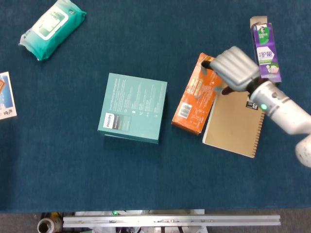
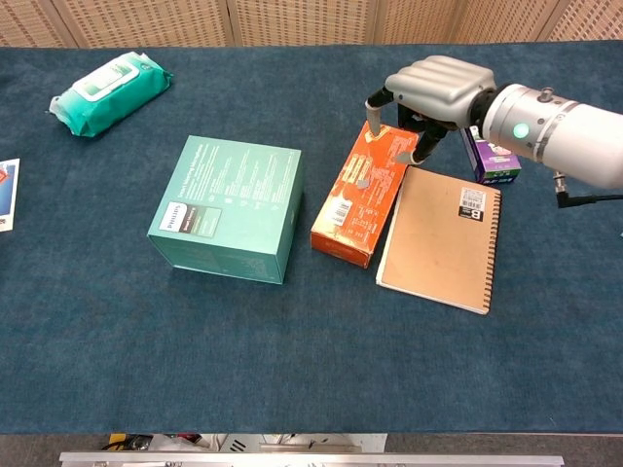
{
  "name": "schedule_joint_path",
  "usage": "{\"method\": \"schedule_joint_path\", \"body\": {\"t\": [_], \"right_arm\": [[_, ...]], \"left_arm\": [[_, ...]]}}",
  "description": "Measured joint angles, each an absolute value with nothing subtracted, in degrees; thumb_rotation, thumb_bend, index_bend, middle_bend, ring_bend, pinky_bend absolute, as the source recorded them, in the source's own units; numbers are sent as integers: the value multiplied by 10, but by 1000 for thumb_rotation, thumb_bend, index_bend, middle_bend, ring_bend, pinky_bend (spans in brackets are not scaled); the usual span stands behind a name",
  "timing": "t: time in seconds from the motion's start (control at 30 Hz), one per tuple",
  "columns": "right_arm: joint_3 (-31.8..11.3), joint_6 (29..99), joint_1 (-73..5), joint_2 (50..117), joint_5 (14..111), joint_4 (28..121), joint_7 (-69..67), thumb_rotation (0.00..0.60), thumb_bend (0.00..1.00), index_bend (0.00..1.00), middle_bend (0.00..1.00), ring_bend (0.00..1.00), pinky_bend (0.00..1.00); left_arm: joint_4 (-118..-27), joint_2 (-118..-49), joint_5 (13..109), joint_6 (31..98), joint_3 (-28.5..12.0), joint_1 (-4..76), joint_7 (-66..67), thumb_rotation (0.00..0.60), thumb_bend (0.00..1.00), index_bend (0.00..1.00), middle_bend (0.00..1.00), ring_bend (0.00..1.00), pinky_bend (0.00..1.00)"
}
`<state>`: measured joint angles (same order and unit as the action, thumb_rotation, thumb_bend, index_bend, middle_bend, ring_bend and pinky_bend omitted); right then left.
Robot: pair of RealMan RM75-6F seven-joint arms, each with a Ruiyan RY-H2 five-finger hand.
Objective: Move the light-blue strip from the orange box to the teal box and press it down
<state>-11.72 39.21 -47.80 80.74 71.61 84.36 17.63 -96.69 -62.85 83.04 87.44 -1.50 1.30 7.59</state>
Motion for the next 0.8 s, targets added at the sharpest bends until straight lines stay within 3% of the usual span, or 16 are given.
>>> {"method": "schedule_joint_path", "body": {"t": [0.3, 0.8], "right_arm": [[-114, 356, -523, 839, 670, 804, 189, 600, 240, 446, 1000, 1000, 1000], [-100, 347, -545, 826, 627, 804, 178, 600, 239, 446, 1000, 1000, 1000]], "left_arm": [[-961, -630, 830, 879, -16, 8, 66, 600, 360, 69, 238, 236, 192], [-959, -629, 827, 878, -17, 5, 62, 600, 360, 68, 239, 236, 192]]}}
